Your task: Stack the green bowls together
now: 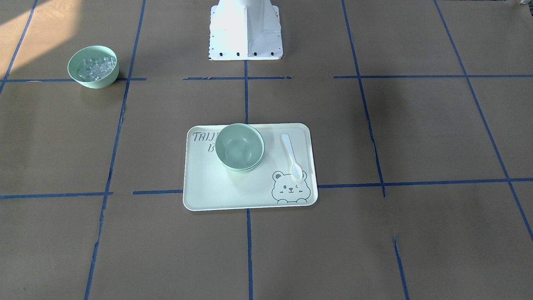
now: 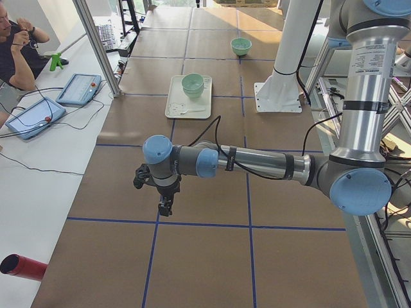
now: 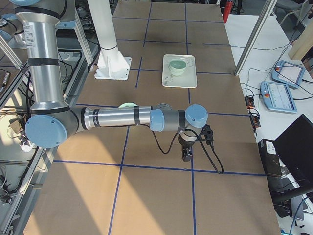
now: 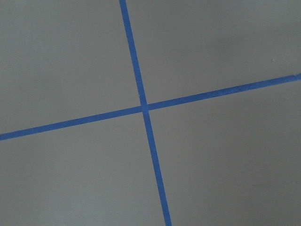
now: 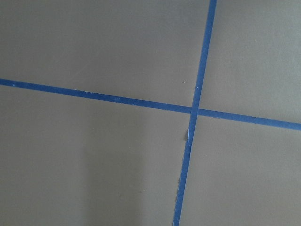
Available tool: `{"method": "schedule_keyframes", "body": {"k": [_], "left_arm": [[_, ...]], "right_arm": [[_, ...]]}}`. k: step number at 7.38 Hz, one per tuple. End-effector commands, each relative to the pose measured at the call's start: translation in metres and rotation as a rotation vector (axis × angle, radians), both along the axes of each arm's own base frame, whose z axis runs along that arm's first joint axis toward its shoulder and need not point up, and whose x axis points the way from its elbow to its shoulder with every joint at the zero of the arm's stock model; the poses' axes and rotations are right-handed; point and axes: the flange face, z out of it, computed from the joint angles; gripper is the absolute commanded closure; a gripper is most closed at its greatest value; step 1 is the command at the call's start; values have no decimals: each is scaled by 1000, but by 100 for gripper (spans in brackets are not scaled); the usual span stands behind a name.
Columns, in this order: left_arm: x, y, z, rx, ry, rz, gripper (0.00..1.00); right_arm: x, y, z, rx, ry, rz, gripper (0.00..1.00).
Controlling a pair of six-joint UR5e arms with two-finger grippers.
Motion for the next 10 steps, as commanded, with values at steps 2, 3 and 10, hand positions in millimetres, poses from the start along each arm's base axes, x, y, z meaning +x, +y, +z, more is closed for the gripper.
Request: {"method": "schedule_keyframes", "body": {"k": [2,3,10], "left_arm": [[-15,10,11,-68,-7,-27,0],[-28,19,20,-78,-8,-43,0],[-40,37,39,-91,-5,-36,0]], "right_arm": [[7,14,15,-27,3,11,0],[11,18,20,-35,3,19,0],[29,33,34,-65,0,56,0]]}}
